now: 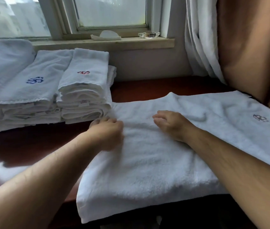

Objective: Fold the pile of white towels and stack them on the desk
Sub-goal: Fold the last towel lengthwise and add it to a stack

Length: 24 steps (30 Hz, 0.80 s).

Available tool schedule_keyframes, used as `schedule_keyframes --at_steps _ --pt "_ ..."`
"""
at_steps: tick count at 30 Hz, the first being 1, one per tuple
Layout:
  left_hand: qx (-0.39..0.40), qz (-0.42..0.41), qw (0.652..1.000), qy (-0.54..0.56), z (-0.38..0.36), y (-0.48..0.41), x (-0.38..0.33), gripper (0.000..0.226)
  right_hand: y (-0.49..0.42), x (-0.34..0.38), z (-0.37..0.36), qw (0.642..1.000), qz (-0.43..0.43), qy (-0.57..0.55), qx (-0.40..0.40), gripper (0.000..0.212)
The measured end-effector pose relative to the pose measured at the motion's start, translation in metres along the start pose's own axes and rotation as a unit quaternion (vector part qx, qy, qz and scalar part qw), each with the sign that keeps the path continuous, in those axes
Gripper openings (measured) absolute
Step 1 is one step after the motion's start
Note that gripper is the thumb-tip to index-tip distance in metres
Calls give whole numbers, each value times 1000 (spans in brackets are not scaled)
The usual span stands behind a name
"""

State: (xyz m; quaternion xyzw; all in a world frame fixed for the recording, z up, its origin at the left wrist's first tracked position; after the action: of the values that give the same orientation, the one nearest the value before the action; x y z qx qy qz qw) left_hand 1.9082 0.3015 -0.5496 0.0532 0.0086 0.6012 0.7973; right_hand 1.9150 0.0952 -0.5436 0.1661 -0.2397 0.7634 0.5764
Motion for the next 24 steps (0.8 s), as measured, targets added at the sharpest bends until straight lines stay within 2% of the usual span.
schedule_keyframes --at_steps 2,5,8,10,12,15,16,17,19,21,24 --pt "-59 -31 998 18 17 -8 -27 24 3 -14 38 994 -12 -1 -109 23" --pt "-121 -48 989 66 28 -35 -50 31 8 -57 85 975 -84 35 -205 24" --pt "-159 -48 981 102 31 -69 -51 44 11 -102 110 958 -166 58 -226 29" --pt "-211 -58 969 113 36 -85 -48 42 5 -110 116 955 -173 87 -225 30" --pt "-239 -35 964 111 33 -97 -41 42 -12 -95 106 957 -145 124 -219 26" --pt "-195 40 966 163 13 -109 -21 51 -53 -47 60 973 -50 124 -189 25" --pt "-196 40 966 161 12 -109 -19 51 -64 -36 42 979 -42 100 -174 24" --pt "-208 28 969 133 16 -108 -19 49 -74 -31 28 983 -53 75 -160 25" --pt "-224 3 975 -3 28 -107 -20 44 -87 -36 10 983 -93 49 -149 26" --pt "-161 50 980 -103 33 -116 -6 34 -91 -45 8 981 -106 44 -154 23" --pt "-54 101 976 -187 27 -122 11 28 -89 -51 14 982 -97 22 -160 20"
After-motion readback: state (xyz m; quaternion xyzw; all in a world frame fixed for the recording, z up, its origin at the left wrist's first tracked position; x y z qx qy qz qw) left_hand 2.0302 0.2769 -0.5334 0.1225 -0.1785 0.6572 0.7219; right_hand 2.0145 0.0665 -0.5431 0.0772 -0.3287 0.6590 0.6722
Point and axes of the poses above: each hand's wrist, its own y-axis away from the middle knuckle, its own z-axis out of the back of the hand, x = y × z, the point moved 10 cm from there along -y, towards the middle knuckle, and after that the axes turned 3 degrees about z, right-handed, at the moved point
